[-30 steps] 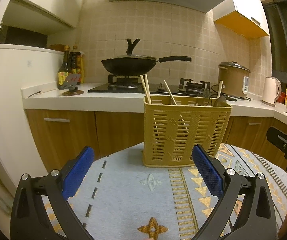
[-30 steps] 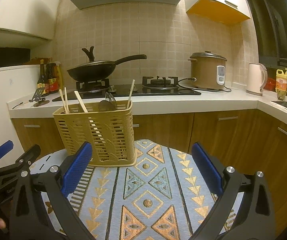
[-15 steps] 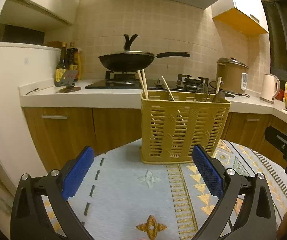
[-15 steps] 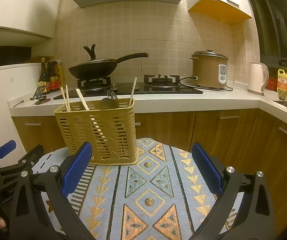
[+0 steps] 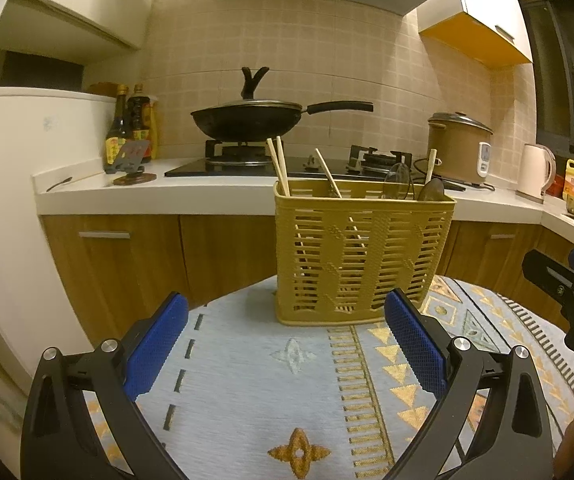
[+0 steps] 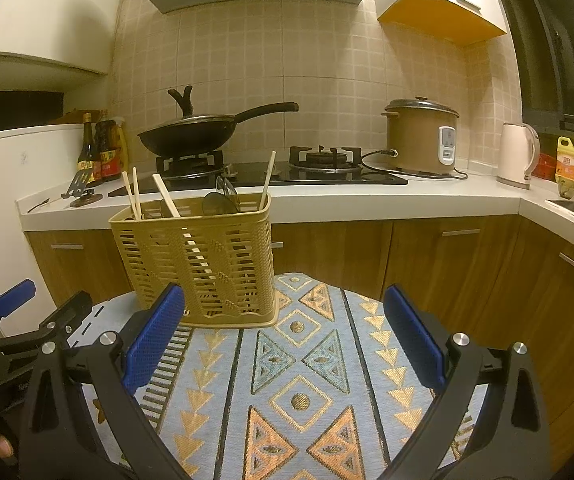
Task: Organize utensils
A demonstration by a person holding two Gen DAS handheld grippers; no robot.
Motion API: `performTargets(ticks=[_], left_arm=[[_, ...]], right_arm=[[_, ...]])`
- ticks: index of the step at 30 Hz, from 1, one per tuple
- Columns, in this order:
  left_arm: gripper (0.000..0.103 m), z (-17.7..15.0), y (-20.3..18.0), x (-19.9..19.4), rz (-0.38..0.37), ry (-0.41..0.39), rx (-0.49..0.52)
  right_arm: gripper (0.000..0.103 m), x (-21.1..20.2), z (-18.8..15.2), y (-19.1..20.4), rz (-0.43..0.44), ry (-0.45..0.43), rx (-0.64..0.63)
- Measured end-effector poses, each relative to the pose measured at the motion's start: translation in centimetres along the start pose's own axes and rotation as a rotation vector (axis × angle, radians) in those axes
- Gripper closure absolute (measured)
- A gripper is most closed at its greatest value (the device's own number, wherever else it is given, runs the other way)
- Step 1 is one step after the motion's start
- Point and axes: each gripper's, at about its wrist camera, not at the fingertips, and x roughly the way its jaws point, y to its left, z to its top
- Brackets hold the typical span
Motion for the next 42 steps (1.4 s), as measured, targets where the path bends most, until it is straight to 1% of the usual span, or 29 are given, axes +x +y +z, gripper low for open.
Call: performTargets(ticks=[42], left_arm=[[0.008, 0.0, -0.22, 0.09, -0.007, 0.01, -0.005]], right_arm=[[0.008, 0.33, -0.17, 0.44, -0.004, 0.013, -0.008]])
